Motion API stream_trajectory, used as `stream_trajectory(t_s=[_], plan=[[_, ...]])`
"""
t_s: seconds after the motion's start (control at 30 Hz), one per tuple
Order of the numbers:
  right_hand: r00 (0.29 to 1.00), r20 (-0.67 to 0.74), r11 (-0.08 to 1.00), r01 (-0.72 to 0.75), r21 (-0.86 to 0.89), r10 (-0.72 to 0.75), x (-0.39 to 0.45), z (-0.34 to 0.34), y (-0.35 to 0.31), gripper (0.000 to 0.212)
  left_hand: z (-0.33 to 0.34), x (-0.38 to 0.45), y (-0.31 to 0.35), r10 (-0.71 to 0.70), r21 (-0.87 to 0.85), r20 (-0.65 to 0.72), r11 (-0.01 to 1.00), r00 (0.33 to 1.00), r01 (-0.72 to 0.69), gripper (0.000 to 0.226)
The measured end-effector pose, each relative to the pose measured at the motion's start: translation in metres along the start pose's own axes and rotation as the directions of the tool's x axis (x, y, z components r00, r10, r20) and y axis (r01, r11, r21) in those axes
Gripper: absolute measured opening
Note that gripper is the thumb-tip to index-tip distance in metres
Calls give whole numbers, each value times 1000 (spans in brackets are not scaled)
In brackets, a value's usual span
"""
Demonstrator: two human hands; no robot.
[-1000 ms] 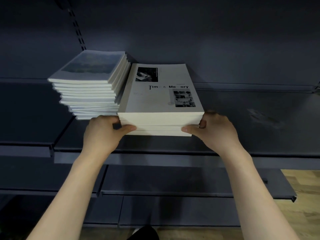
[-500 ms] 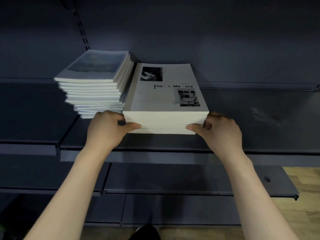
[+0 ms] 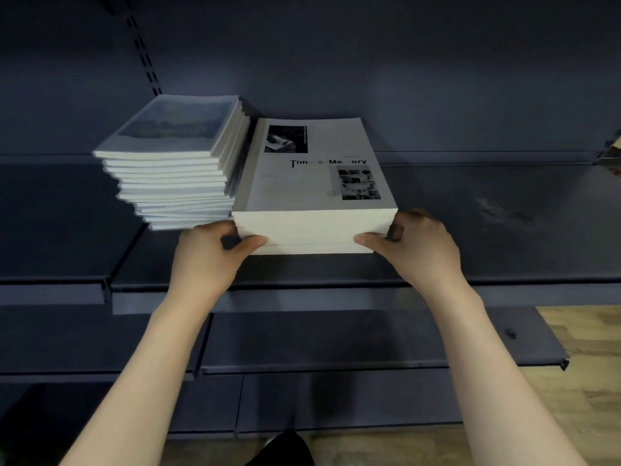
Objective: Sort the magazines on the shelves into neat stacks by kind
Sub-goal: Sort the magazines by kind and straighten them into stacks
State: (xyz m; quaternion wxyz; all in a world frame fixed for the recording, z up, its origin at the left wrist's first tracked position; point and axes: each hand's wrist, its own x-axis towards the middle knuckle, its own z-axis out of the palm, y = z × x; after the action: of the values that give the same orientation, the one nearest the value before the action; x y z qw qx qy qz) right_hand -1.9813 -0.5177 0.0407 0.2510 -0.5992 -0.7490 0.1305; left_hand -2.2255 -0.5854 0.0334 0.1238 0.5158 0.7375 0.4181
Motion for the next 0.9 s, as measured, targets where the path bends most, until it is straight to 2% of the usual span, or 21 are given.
stream_trajectory(t_s=[0.13, 0.33, 0.4, 0.53, 0.73, 0.9], plan=[[995, 95, 995, -12, 103, 2, 3, 3, 6, 33, 2, 2, 0, -3, 65, 17, 998, 1000, 2, 33], [999, 37, 984, 3, 181, -10, 8, 3, 8, 36, 1, 8, 5, 57, 153, 32, 986, 998, -61, 35], [1000, 20, 986, -2, 164, -2, 10, 7, 8, 33, 2, 9, 5, 29, 146, 18, 989, 999, -31, 33], [1000, 11, 995, -21, 98, 20, 13, 8, 8, 49, 4, 7, 3, -35, 40, -14, 999, 999, 36, 27], [999, -46, 994, -10, 107, 15, 12, 13, 9, 43, 11, 4, 1, -42, 32, -3, 999, 999, 42, 33], [999, 36, 1000, 21, -20, -20, 14, 7, 8, 52, 7, 5, 0, -45, 57, 15, 997, 999, 44, 33]])
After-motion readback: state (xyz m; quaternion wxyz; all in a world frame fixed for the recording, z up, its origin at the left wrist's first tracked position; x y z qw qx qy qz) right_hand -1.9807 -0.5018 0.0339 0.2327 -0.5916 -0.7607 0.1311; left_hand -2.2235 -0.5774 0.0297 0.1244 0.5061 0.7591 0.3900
